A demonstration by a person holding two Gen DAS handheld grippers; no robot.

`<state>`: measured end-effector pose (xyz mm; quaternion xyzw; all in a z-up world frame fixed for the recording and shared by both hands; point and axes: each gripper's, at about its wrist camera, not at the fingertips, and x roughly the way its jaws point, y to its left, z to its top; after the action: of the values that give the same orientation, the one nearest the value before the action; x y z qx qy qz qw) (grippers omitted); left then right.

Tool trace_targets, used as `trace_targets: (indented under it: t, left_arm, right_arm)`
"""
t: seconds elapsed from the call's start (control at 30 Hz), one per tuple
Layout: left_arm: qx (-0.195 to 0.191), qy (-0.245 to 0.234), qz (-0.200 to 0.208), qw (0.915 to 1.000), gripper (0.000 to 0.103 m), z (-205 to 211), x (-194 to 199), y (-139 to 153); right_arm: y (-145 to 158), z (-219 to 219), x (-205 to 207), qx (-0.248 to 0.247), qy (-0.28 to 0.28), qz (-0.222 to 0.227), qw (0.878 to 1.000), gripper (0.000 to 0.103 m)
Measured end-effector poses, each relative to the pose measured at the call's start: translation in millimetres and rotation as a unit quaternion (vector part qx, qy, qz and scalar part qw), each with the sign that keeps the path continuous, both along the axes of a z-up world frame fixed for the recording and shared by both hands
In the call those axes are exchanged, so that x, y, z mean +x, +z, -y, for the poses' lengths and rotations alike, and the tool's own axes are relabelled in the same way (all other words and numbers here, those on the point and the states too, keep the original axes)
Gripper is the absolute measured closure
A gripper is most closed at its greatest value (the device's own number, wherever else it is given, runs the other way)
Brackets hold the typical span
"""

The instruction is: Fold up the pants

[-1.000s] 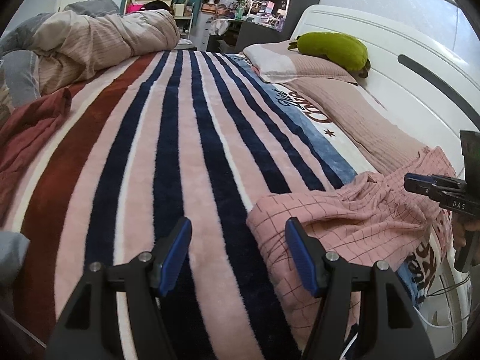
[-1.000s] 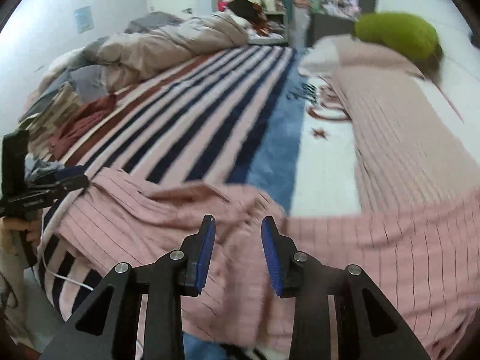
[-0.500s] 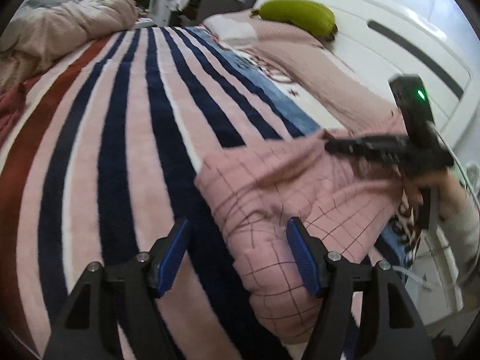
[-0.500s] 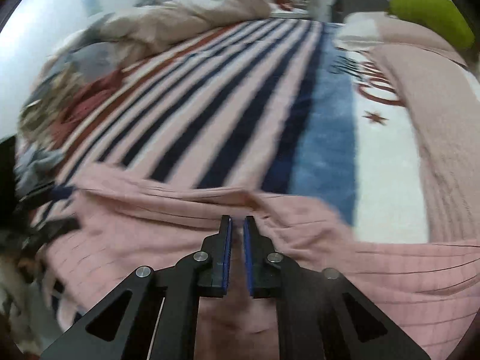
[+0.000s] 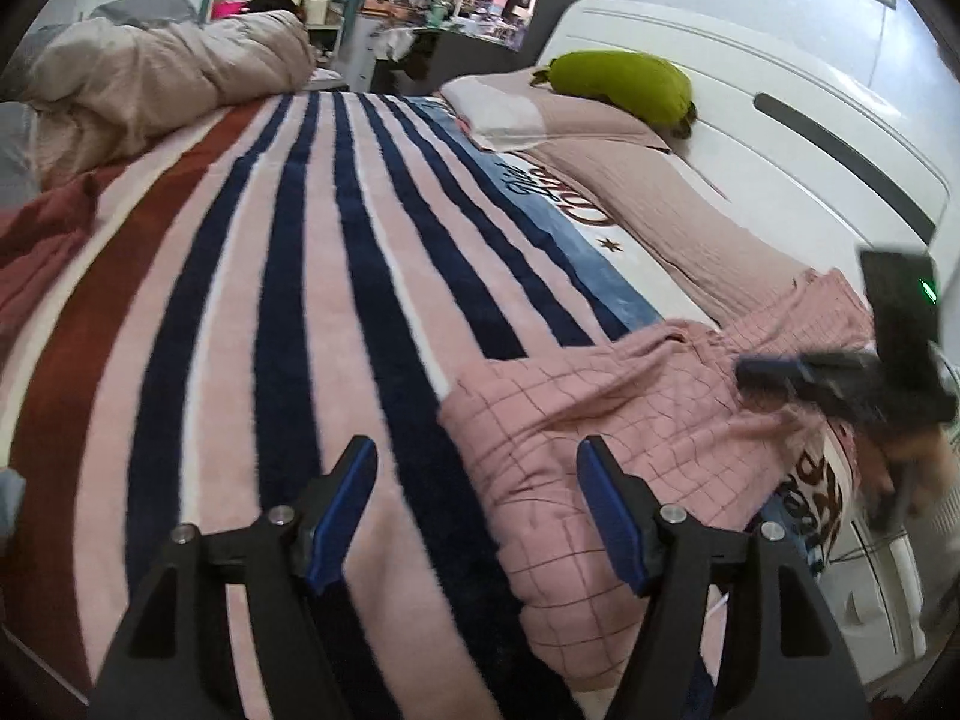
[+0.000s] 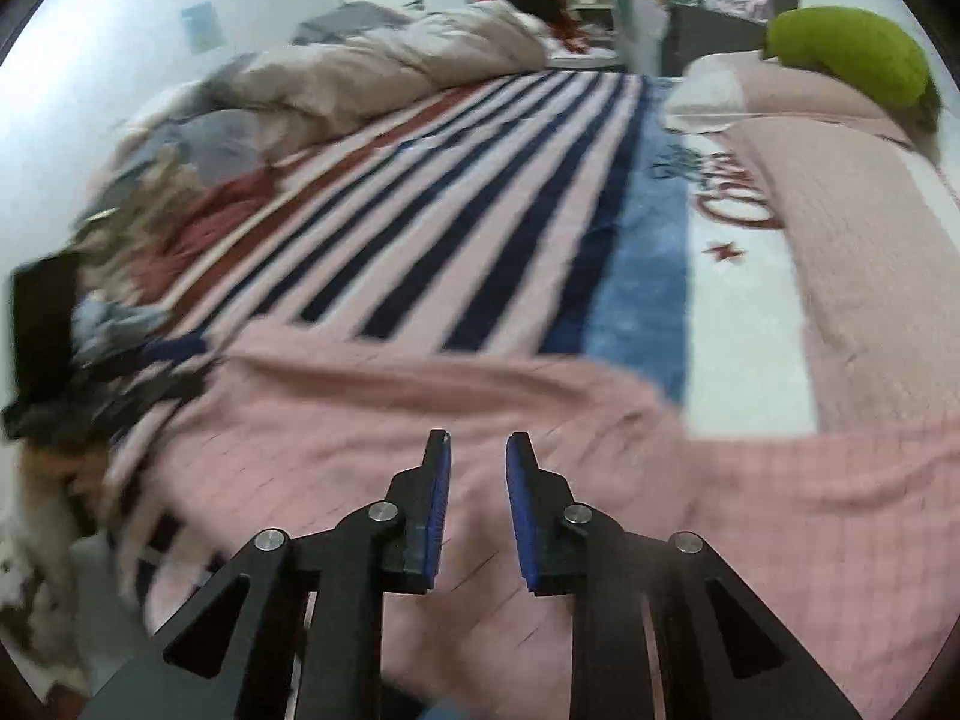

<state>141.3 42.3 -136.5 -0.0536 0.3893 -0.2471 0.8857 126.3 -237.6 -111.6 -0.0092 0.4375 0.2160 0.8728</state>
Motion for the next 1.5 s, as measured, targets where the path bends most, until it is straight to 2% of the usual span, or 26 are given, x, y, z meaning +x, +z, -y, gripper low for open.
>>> trace_targets:
  t: [0.07, 0.2, 0.27, 0.37, 0.47, 0.53, 0.57, 0.63, 0.67, 0.73, 0.8, 0.9, 1.0, 1.07, 1.1, 1.2, 1.27, 1.33, 1.4, 1.5]
  left_arm:
    - [0.001, 0.003, -0.009, 1.0000, 0.038, 0.3, -0.7, -3.7]
    - [0.004, 0.013, -0.014, 0.9998, 0.038, 3.0, 4.9, -7.8]
    - [0.006, 0.019, -0.010, 0.9998, 0.038, 1.4, 7.1, -6.0]
    - [0.006, 0.027, -0.005, 0.9996, 0.038, -4.3, 4.5, -5.0]
    - [0.001, 0.047, 0.008, 0.9989, 0.038, -13.6, 6.0, 1.3]
    - [-0.013, 0.072, 0.019, 0.9971, 0.038, -25.5, 6.9, 7.1]
    - [-0.021, 0.085, 0.023, 0.9959, 0.038, -32.4, 7.1, 8.8]
    - [-0.029, 0.112, 0.031, 0.9928, 0.038, -43.4, 6.5, 11.6]
    - [-0.028, 0.125, 0.035, 0.9912, 0.038, -47.7, 6.7, 12.7]
    - [-0.031, 0.148, 0.044, 0.9876, 0.038, -55.2, 7.6, 14.8]
    - [-0.034, 0.162, 0.048, 0.9851, 0.038, -57.8, 9.3, 17.1]
    - [-0.034, 0.169, 0.058, 0.9834, 0.038, -51.5, 16.6, 24.3]
    - [-0.036, 0.167, 0.060, 0.9834, 0.038, -40.9, 23.8, 31.8]
    - [-0.034, 0.161, 0.067, 0.9841, 0.038, -29.7, 25.8, 37.2]
    - [-0.035, 0.157, 0.070, 0.9845, 0.038, -25.9, 25.9, 39.1]
    - [-0.039, 0.148, 0.073, 0.9856, 0.038, -13.9, 29.3, 44.1]
    - [-0.041, 0.144, 0.075, 0.9859, 0.038, -8.1, 33.6, 46.6]
    - [-0.045, 0.140, 0.078, 0.9861, 0.038, -4.6, 36.5, 47.6]
    - [-0.044, 0.136, 0.078, 0.9867, 0.038, -3.2, 36.5, 46.7]
    - [-0.037, 0.133, 0.074, 0.9876, 0.038, -6.7, 34.9, 42.3]
  right_arm:
    - [-8.6, -6.2, -13.6, 0.000, 0.011, -0.015, 1.000, 0.085]
    - [-37.5, -10.6, -26.0, -0.030, 0.004, -0.037, 0.999, 0.082]
    - [-32.1, -7.6, -25.5, -0.023, -0.001, -0.034, 0.999, 0.082]
    - [-12.1, 9.9, -29.1, -0.015, -0.020, -0.013, 1.000, 0.073]
    - [13.3, 54.6, -38.4, -0.013, -0.094, 0.021, 0.995, 0.064]
    - [27.6, 87.5, -49.3, -0.018, -0.150, 0.045, 0.987, 0.051]
    - [35.1, 107.4, -59.1, -0.030, -0.189, 0.066, 0.979, 0.048]
    - [45.8, 143.2, -80.3, -0.056, -0.262, 0.099, 0.958, 0.038]
    - [49.9, 158.9, -89.7, -0.061, -0.293, 0.109, 0.948, 0.036]
    - [53.8, 195.6, -107.9, -0.065, -0.360, 0.125, 0.922, 0.030]
    - [53.9, 224.1, -118.3, -0.059, -0.401, 0.128, 0.905, 0.023]
    - [48.6, 259.3, -116.3, -0.029, -0.426, 0.125, 0.895, 0.022]
    - [42.3, 278.0, -103.4, 0.036, -0.403, 0.131, 0.905, 0.022]
    - [38.8, 279.2, -89.6, 0.042, -0.389, 0.140, 0.910, 0.022]
    - [36.8, 277.3, -83.1, 0.038, -0.387, 0.143, 0.910, 0.023]
    - [32.5, 264.7, -65.8, 0.027, -0.380, 0.156, 0.912, 0.036]
    - [34.2, 248.3, -55.0, 0.005, -0.365, 0.170, 0.915, 0.050]
    - [31.3, 238.0, -43.2, -0.021, -0.353, 0.166, 0.920, 0.088]
    - [29.3, 229.8, -32.6, -0.039, -0.342, 0.155, 0.926, 0.094]
    - [44.8, 209.7, -33.9, -0.046, -0.326, 0.174, 0.928, 0.095]
